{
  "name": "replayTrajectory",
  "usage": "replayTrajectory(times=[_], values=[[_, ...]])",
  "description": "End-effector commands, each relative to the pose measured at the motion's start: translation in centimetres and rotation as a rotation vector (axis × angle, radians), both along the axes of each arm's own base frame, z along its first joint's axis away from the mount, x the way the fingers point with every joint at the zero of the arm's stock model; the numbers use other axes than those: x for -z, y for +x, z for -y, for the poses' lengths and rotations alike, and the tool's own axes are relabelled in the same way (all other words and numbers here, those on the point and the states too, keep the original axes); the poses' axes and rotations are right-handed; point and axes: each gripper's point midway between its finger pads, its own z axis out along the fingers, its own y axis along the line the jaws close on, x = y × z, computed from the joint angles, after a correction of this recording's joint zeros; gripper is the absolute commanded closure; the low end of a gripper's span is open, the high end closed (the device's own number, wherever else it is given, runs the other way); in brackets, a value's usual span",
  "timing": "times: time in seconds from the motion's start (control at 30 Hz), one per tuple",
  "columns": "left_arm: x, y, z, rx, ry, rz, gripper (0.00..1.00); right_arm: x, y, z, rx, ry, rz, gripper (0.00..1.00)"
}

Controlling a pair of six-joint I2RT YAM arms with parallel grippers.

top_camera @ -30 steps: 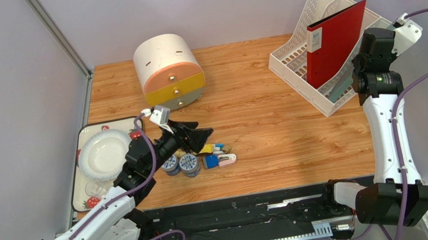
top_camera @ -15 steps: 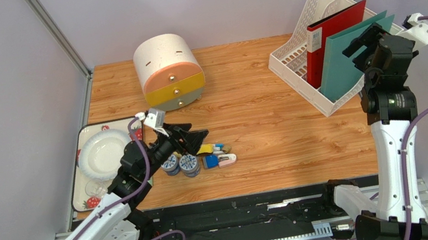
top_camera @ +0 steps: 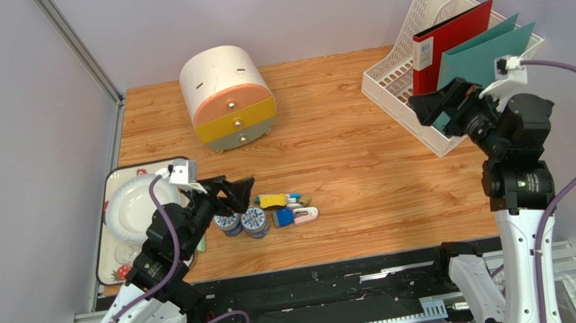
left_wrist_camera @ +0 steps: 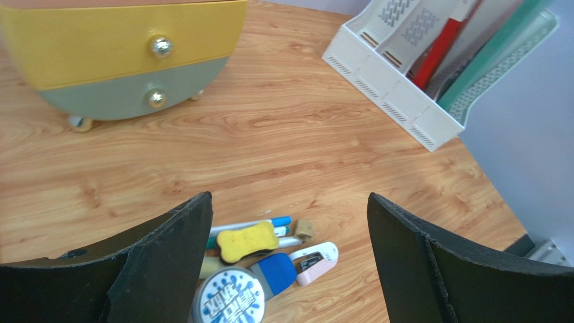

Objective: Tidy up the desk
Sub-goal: Place the folder in the storage box, then move the storage box to the center of the board.

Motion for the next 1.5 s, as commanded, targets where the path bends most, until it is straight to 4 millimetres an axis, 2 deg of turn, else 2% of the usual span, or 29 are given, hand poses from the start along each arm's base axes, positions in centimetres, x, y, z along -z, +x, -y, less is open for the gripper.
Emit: replayTrajectory(times=[0.0, 0.13, 0.37, 0.43, 0.5, 0.53, 0.57, 0.6, 0.7, 0.73, 0.77, 0.87, 0.9, 0.97, 1.0, 1.03, 1.07, 1.1, 1.13, 1.2, 1.27, 1.3, 1.33, 1.37, 1.4, 1.43, 1.47], values=[[-1.4, 0.3, -2.9, -0.146, -0.007, -0.008, 0.07, 3.1, -1.3, -3.4, -0.181, 0.059, -0.007, 0.02], [-1.0, 0.1, -4.4, -0.213, -0.004, -0.048, 0.06, 4.5, -1.2, -4.5, -0.259, 0.055, -0.035, 0.01], [-1.3, 0.2, -5.4, -0.271, 0.003, -0.080, 0.05, 10.2, 0.1, -5.3, -0.328, 0.009, -0.188, 0.01], [-1.2, 0.3, -5.5, -0.285, 0.015, -0.089, 0.05, 10.9, 0.4, -6.1, -0.370, 0.015, -0.197, 0.01], [-1.9, 0.5, -6.0, -0.310, 0.019, -0.078, 0.05, 11.8, 0.6, -7.3, -0.413, -0.006, -0.225, 0.01], [-1.7, 0.5, -6.2, -0.319, 0.035, -0.087, 0.05, 12.0, 0.8, -7.6, -0.417, -0.019, -0.236, 0.01], [-2.3, 0.5, -6.3, -0.324, 0.038, -0.078, 0.05, 11.8, 0.7, -8.8, -0.450, -0.041, -0.234, 0.01], [-2.3, 0.7, -6.6, -0.339, 0.048, -0.078, 0.05, 12.7, 1.3, -8.7, -0.434, -0.063, -0.270, 0.01], [-3.3, 0.8, -6.6, -0.340, 0.066, -0.072, 0.04, 12.9, 2.3, -9.6, -0.430, -0.084, -0.303, 0.01], [-3.2, 1.1, -6.4, -0.332, 0.093, -0.076, 0.04, 13.7, 2.9, -10.0, -0.437, -0.078, -0.336, 0.00], [-4.2, 1.1, -6.3, -0.326, 0.087, -0.064, 0.04, 13.2, 3.3, -10.6, -0.448, -0.076, -0.330, 0.00], [-5.1, 1.8, -5.1, -0.269, 0.123, -0.078, 0.03, 13.5, 4.5, -12.0, -0.462, -0.048, -0.363, 0.01], [-5.3, 2.1, -5.0, -0.263, 0.132, -0.080, 0.03, 12.7, 5.2, -12.4, -0.466, -0.048, -0.340, 0.01], [-6.3, 3.4, -4.7, -0.255, 0.154, -0.081, 0.03, 13.1, 6.2, -13.7, -0.487, -0.047, -0.365, 0.01], [-6.6, 3.9, -4.6, -0.251, 0.156, -0.085, 0.03, 11.7, 7.1, -14.1, -0.486, -0.051, -0.342, 0.01], [-7.1, 5.0, -4.3, -0.246, 0.151, -0.095, 0.03, 11.5, 7.6, -14.4, -0.487, -0.053, -0.347, 0.01], [-7.3, 5.7, -4.3, -0.218, 0.134, -0.106, 0.03, 12.7, 8.4, -15.0, -0.484, -0.050, -0.388, 0.01], [-7.0, 6.9, -4.0, -0.209, 0.132, -0.126, 0.03, 11.6, 9.3, -15.3, -0.480, -0.049, -0.364, 0.01], [-7.9, 7.6, -4.1, -0.208, 0.120, -0.119, 0.03, 11.7, 10.0, -15.7, -0.484, -0.045, -0.363, 0.01], [-8.0, 9.4, -4.9, -0.238, 0.116, -0.123, 0.03, 11.6, 11.8, -16.6, -0.485, -0.013, -0.349, 0.01], [-9.0, 10.7, -5.7, -0.246, 0.091, -0.110, 0.03, 10.5, 13.0, -17.5, -0.496, 0.019, -0.316, 0.01], [-9.0, 11.9, -5.7, -0.242, 0.084, -0.108, 0.03, 11.0, 14.1, -18.2, -0.500, 0.050, -0.320, 0.01], [-9.5, 12.5, -5.9, -0.244, 0.068, -0.103, 0.03, 10.1, 14.9, -18.8, -0.507, 0.065, -0.295, 0.00], [-9.5, 13.3, -6.5, -0.248, 0.055, -0.110, 0.02, 10.0, 15.5, -19.6, -0.522, 0.076, -0.291, 0.00], [-8.9, 14.5, -6.6, -0.244, 0.050, -0.129, 0.02, 10.8, 16.7, -20.2, -0.524, 0.092, -0.306, 0.01], [-9.4, 15.2, -6.7, -0.240, 0.041, -0.120, 0.02, 11.0, 17.5, -20.8, -0.530, 0.097, -0.311, 0.01], [-9.4, 16.0, -7.3, -0.246, 0.036, -0.119, 0.02, 9.3, 18.4, -21.9, -0.550, 0.099, -0.269, 0.01]])
